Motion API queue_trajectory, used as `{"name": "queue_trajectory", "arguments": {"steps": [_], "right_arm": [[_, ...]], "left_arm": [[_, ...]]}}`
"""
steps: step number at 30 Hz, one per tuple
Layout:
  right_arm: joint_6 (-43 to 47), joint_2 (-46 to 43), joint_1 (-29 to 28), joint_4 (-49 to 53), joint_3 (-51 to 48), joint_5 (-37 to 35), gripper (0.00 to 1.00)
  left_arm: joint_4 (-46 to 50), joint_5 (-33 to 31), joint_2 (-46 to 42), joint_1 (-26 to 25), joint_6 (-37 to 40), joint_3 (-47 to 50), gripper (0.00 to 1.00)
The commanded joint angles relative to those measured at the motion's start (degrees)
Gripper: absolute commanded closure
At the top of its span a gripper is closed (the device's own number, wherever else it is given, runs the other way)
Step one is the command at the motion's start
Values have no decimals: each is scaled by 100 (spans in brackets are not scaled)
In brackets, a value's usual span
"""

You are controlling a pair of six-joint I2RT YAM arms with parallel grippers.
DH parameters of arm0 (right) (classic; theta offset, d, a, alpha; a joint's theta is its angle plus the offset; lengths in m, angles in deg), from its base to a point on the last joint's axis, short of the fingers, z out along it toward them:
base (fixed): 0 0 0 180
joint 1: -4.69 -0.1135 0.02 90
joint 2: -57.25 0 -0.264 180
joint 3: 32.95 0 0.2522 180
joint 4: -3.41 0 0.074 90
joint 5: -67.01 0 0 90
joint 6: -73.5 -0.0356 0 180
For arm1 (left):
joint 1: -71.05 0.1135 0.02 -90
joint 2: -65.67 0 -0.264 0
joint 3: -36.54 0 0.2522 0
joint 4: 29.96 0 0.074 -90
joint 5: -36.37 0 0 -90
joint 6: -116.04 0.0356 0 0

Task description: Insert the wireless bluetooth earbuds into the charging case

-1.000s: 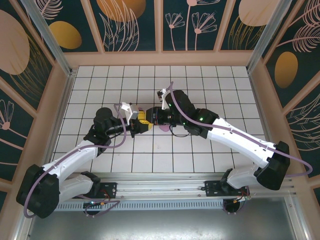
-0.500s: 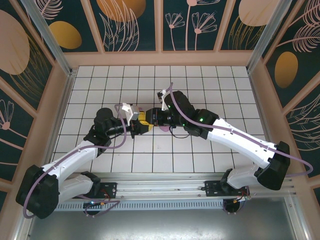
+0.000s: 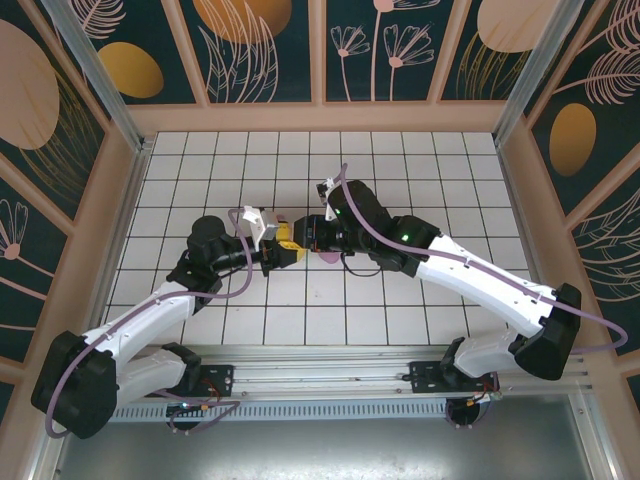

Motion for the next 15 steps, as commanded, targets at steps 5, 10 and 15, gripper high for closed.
{"name": "queue_trajectory", "arguments": {"steps": [5,10,15], "right_arm": [[-55,-7,-25,345,247,-264,70],[-127,-125,-69,360,295,-213,73],[-186,-270,-106,463,353,-159,76]], "left_arm": [[-303,47,-113,4,148,-86,100],[-367,42,-61,8,72,-47,100],[-525,12,21,8,-61,-29,100]]}}
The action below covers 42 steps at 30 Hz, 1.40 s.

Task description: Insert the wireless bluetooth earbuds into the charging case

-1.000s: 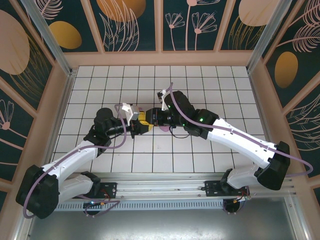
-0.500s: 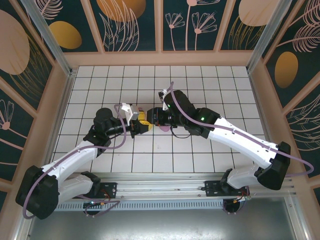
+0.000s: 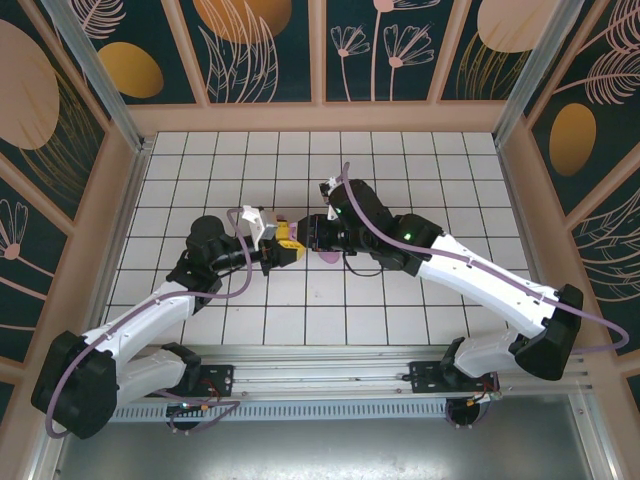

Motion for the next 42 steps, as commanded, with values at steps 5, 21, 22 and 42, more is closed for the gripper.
{"name": "queue_trajectory", "arguments": {"steps": [5,21,22,42], "right_arm": [[-178,-464,-77,304,243,-83,77],[-297,-1045,348,54,-249,236,64],[-348,-1067,431,-133,-357,415,61],[-1752,-880,973,-3277,-1856,2591,52]], "left_arm": [[-513,21,103,6,-192,-29,100],[-683,59,-18,6,-387,-29,100],[-709,86,-38,6,-422,-27,100],[-1355,407,-121,1,-1181,-130,100]]}}
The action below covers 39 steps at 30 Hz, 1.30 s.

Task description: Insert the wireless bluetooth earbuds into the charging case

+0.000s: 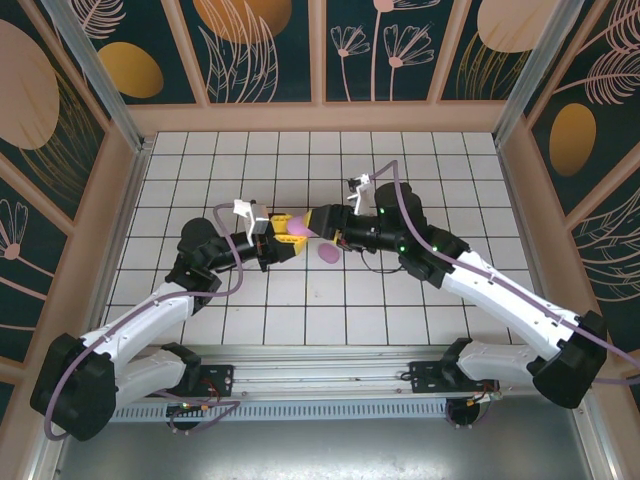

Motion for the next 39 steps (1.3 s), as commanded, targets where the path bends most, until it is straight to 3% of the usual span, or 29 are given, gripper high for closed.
{"name": "queue_trajectory", "arguments": {"steps": [1,8,10,14,18,23,26,30,39], "right_arm": [[-348,151,-4,-901,-169,572,54],[-355,261,5,-1113,-107,741,82],[-355,257,29,-1126,-130,725,86],[-460,158,191,-1272,-267,588,90],[-465,94,567,-1271,-322,372,91],[62,436,1159,-715,-43,94,91],[410,967,1497,-586,127,111,89],[804,1931,1746,-693,365,93,88],[1230,4280,1912,-1209,1483,354,88]], "left_arm": [[-225,151,-54,1,-135,-142,100],[85,-32,-137,6,42,-141,95],[269,-117,-184,1,194,-152,83],[794,-486,-422,2,536,-143,50],[1456,-1151,-770,1,880,-123,20],[2068,-2269,-1285,1,1114,26,4],[2430,-2961,-1527,1,1155,109,2],[2886,-4592,-1636,10,375,125,1],[3073,-5161,-1571,27,-362,222,1]]}}
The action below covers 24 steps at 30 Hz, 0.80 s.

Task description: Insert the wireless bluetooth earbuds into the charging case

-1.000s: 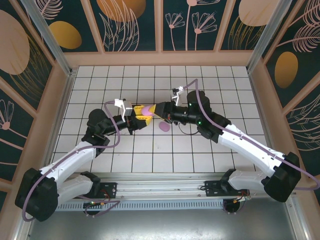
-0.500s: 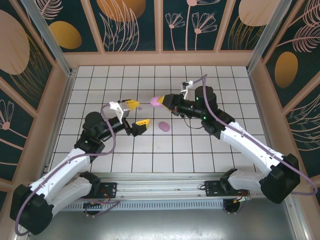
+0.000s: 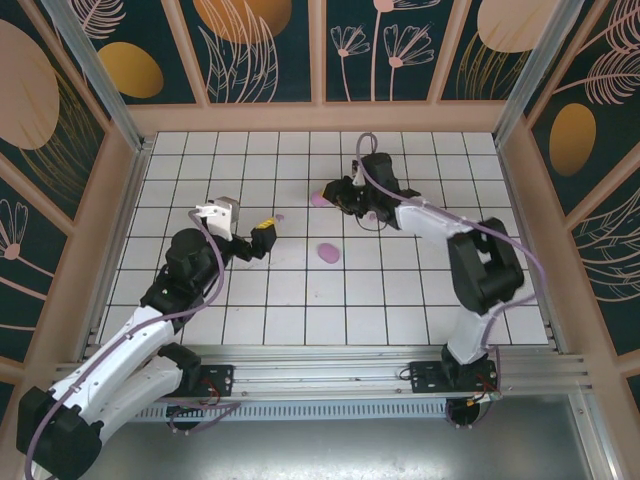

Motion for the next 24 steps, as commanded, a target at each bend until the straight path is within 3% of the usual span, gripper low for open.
{"name": "queue_trajectory", "arguments": {"steps": [1,7,12,14,18,24], "right_arm": [[312,532,40,-415,465,125,88],[359,1561,290,-272,1142,115,86],[199,2117,443,-184,1506,297,86],[308,2233,458,58,1665,183,79],[548,2262,456,787,1919,-112,57],[984,1749,441,1707,1902,-546,44]], "left_arm": [[3,-498,-66,43,-604,193,1],[-215,-179,-150,60,-385,388,1],[208,422,390,61,-194,-25,1],[247,532,586,61,-194,-113,1],[158,507,741,61,-238,-138,1],[782,411,1243,61,-267,-638,1]]}}
